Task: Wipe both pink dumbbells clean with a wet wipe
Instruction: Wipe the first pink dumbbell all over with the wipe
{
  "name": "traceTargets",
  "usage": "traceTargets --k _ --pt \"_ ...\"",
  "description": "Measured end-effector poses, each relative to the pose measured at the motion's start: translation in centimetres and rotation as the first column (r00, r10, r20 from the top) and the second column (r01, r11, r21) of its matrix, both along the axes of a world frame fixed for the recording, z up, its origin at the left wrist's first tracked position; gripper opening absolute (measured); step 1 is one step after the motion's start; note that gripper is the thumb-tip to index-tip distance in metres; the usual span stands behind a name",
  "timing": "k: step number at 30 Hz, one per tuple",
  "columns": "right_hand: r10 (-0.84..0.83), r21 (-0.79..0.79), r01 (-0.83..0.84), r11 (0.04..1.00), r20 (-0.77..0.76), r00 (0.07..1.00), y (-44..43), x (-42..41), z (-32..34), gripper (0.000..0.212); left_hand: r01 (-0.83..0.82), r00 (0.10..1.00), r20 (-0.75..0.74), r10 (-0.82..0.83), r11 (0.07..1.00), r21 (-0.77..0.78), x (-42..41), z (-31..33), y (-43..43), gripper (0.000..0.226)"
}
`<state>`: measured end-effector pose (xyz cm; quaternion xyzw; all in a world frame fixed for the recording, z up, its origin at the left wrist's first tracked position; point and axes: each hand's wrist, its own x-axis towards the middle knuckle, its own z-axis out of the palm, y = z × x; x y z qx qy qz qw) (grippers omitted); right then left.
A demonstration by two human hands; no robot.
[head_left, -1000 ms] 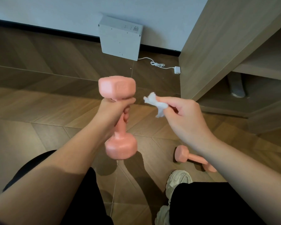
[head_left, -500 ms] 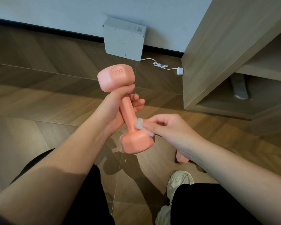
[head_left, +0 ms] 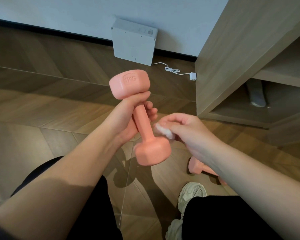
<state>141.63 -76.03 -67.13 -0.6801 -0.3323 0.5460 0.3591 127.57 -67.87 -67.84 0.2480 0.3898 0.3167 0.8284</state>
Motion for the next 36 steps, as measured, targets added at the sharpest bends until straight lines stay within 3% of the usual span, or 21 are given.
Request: traceTargets --k 6,9,12,16,18,22,26,31,36 --pt "-0.215 0.045 0.222 0.974 -0.127 0.968 0.3 1.4 1.5 0.015 0.026 0.969 -0.245 -0.014 0.999 0.046 -0.4 -0.5 0.1 0.015" --pt "-0.273 0.076 0.298 0.951 -0.239 0.932 0.6 1.2 1.9 0.012 0.103 0.968 -0.232 -0.097 0.995 0.014 0.1 -0.3 -0.6 0.023" --pt "-0.26 0.155 0.279 0.948 -0.135 0.956 0.7 1.3 1.8 0.012 0.151 0.964 -0.224 -0.145 0.989 0.01 0.7 -0.2 -1.0 0.008" --pt "-0.197 0.232 0.163 0.959 0.135 0.971 0.8 2.4 1.8 0.008 0.119 0.95 -0.293 -0.108 0.993 0.023 0.2 -0.6 -0.7 0.007" --pt "-0.152 0.251 0.105 0.962 0.176 0.973 0.7 2.9 1.8 0.009 0.112 0.944 -0.315 -0.101 0.994 0.017 -0.3 -0.7 -0.2 0.006" --pt "-0.095 0.296 0.079 0.952 0.042 0.995 0.4 3.3 2.1 0.01 0.08 0.936 -0.344 -0.071 0.997 0.012 -0.9 -1.0 0.7 0.003" --pt "-0.13 0.372 0.175 0.912 -0.144 0.981 0.5 3.1 2.6 0.012 0.071 0.941 -0.329 -0.075 0.997 -0.024 -1.1 -1.2 1.1 0.009" --pt "-0.227 0.324 0.256 0.911 -0.123 0.966 0.8 2.8 2.1 0.014 0.098 0.947 -0.303 -0.104 0.995 -0.036 -0.9 -1.5 1.0 0.01" --pt "-0.219 0.288 0.265 0.92 -0.182 0.959 1.0 2.0 2.2 0.015 0.219 0.946 -0.25 -0.206 0.976 0.022 -0.6 -1.1 0.5 0.014"
